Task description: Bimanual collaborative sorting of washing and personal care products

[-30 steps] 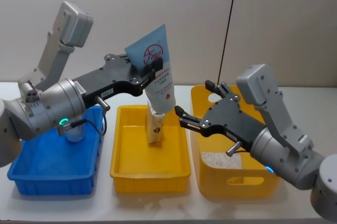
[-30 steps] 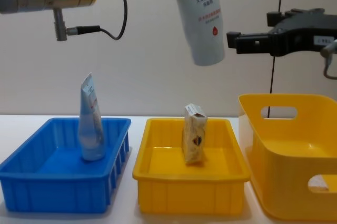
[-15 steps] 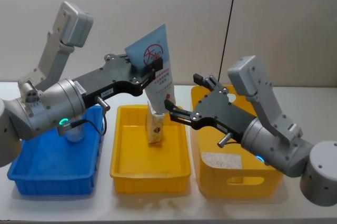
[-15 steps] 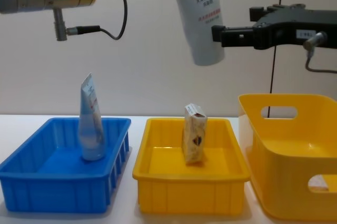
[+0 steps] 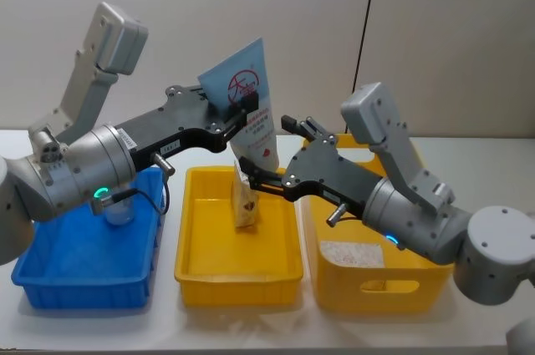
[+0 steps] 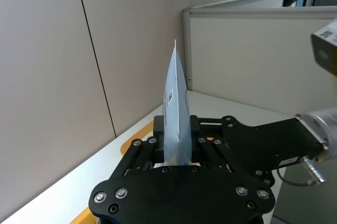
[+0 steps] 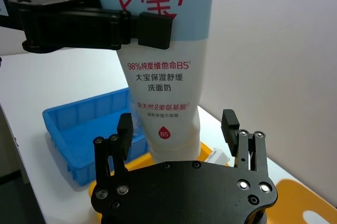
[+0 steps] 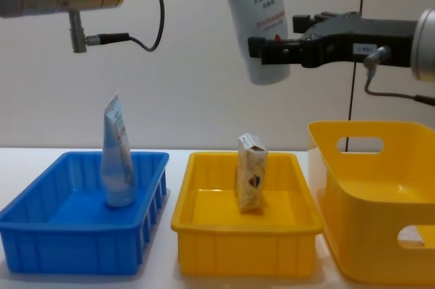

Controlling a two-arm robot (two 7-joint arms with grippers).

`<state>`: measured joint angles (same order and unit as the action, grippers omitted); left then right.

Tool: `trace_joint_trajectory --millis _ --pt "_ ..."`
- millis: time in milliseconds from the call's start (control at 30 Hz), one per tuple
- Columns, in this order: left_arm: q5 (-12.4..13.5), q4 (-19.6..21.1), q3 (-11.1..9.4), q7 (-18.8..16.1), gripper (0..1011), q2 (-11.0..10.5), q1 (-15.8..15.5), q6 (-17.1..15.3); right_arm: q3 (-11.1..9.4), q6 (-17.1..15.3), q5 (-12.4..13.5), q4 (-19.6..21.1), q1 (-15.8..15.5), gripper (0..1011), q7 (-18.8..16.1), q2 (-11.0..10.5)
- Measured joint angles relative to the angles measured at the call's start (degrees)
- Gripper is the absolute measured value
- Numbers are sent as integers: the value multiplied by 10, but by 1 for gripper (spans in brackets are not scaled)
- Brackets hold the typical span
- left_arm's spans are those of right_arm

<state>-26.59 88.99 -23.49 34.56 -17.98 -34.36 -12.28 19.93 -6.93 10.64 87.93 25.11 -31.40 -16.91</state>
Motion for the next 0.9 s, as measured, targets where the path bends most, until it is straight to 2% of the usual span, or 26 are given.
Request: trace_joint_trajectory --millis 233,500,533,767,867,900 --pt "0 0 0 0 222 0 0 0 10 15 7 -37 25 994 -16 7" --pt "0 0 0 0 223 0 0 0 20 32 12 -73 48 797 -28 13" --pt "0 0 0 0 223 0 0 0 22 35 13 -78 51 739 -30 14" --pt "0 0 0 0 224 0 0 0 26 46 17 -94 62 582 -35 16" --pt "0 0 0 0 278 0 0 0 27 49 18 -98 65 555 -36 16" --pt "0 0 0 0 287 0 0 0 28 51 19 -101 68 519 -36 17"
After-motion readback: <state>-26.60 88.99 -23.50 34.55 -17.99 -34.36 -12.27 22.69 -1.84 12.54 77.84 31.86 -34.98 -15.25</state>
